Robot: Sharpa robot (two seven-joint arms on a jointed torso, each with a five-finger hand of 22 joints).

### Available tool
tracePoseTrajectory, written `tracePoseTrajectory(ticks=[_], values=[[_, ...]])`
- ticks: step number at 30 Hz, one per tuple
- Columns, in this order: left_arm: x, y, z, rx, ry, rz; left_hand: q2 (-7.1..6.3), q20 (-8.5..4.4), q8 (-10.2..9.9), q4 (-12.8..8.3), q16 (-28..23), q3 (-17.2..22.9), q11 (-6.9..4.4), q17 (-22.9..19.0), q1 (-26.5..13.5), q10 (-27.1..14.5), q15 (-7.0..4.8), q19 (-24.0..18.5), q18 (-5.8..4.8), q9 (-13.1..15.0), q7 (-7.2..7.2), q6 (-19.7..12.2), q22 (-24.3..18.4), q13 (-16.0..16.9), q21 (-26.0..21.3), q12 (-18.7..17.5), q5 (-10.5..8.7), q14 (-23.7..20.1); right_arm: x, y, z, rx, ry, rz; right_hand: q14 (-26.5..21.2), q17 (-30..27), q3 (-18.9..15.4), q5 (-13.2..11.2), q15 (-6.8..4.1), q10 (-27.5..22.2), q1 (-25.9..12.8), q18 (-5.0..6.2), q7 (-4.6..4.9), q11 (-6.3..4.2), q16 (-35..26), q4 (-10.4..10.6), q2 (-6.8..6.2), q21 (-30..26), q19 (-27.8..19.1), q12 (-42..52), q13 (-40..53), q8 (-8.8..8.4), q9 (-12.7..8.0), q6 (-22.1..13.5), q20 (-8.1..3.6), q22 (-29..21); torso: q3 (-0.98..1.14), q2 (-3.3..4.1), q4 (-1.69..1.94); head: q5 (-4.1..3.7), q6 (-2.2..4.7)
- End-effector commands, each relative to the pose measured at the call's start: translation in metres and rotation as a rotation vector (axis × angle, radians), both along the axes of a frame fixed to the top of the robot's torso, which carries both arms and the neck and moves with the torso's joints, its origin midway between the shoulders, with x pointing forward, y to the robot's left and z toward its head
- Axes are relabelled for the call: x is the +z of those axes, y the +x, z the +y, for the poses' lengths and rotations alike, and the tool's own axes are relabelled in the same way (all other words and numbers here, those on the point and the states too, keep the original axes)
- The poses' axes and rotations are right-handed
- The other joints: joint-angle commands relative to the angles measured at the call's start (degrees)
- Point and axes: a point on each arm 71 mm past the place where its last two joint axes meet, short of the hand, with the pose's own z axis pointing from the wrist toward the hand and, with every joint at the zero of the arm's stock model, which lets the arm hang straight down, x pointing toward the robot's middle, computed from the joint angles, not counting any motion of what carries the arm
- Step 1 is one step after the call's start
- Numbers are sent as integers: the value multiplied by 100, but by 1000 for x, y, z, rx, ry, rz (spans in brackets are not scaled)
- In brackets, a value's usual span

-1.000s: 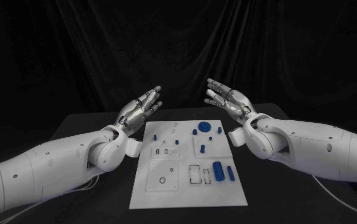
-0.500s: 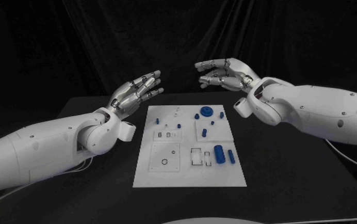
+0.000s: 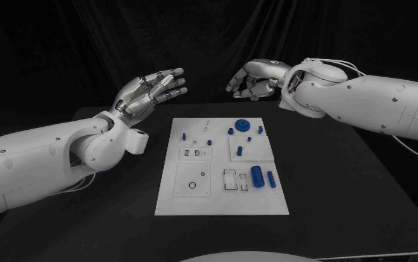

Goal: Assemble the parts on the task board

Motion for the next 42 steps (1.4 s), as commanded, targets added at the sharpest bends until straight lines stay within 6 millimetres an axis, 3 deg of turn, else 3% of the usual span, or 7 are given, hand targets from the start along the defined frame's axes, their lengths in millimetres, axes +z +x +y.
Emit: tracePoseTrajectory(ticks=[1, 6, 11, 19, 25, 31, 42], values=[[13, -3, 1, 13, -60, -102, 15, 3, 39, 6, -101, 51, 1, -29, 83, 8, 55, -31, -96, 6, 20, 48, -40, -7, -23, -8, 30, -135, -5, 6, -4, -54, -293, -118, 24, 458, 555, -200, -86, 232, -164, -113, -55, -22, 739, 251, -265, 1267, 48, -424, 31, -40, 37, 79, -48, 1365, -57, 149, 20, 7, 40], [22, -2, 2, 11, -64, -120, 22, 2, 68, 6, -98, 63, 16, -27, 100, 28, 71, -36, -114, 13, 29, 102, -49, -1, -28, 46, 69, -146, -6, 13, -7, -83, -364, -158, 582, 2131, 587, -1098, -149, 254, -712, -318, -76, -99, 2404, 462, -521, 2793, 417, -640, 61, -18, 138, 282, -65, 3193, -121, 281, 45, -43, 56], [26, -1, 3, 9, -63, -126, 24, 2, 90, 5, -151, 75, 22, -36, 118, 36, 71, -84, -139, 16, 49, 131, -78, -1, -58, 57, 95, -208, -7, 16, -12, -100, -389, -163, 604, 2812, 789, -802, -137, 308, -691, -399, -31, -79, 3103, 313, -544, 3372, 411, -733, 61, -29, 173, 263, -30, 3923, -160, 483, 111, -176, 165], [27, 1, 7, 6, -59, -122, 40, 1, 135, 1, -146, 101, 23, -34, 153, 42, 69, -97, -158, 26, 94, 216, -91, -2, -67, 68, 124, -217, -20, 15, -13, -93, -406, -137, 594, 3009, 864, -975, -139, 395, -802, -420, -46, -98, 3324, 317, -583, 3554, 387, -760, 71, -31, 187, 246, -25, 4175, -192, 753, 201, -290, 314], [26, 3, 8, 4, -54, -115, 100, -2, 216, -25, -116, 218, 33, -28, 318, 45, 88, -76, -181, 39, 146, 349, -99, -2, -59, 91, 166, -208, -33, 13, -11, -77, -400, -124, 636, 3209, 752, -1541, -136, 395, -1124, -453, -41, -97, 3546, 456, -676, 3742, 425, -775, 93, -57, 166, 73, -19, 4443, -193, 885, 233, -327, 402], [26, 3, 8, 1, -52, -110, 111, -4, 268, -32, -68, 280, 47, -20, 405, 55, 93, -16, -176, 47, 163, 435, -87, 1, -28, 117, 194, -173, -46, 12, -6, -47, -386, -118, 644, 3289, 880, -1145, -139, 372, -912, -466, -60, -102, 3650, 273, -667, 3821, 427, -807, 95, -40, 124, -43, -18, 4575, -183, 927, 234, -345, 424], [25, 3, 7, -4, -50, -104, 119, -4, 303, -30, -39, 308, 61, -16, 439, 65, 93, -19, -177, 54, 177, 501, -95, 4, -30, 139, 205, -151, -52, 10, -4, -26, -371, -109, 605, 3225, 839, -1258, -136, 244, -993, -456, -86, -106, 3637, 284, -765, 3805, 385, -883, 79, -46, 107, -87, -15, 4565, -177, 935, 248, -337, 368]])
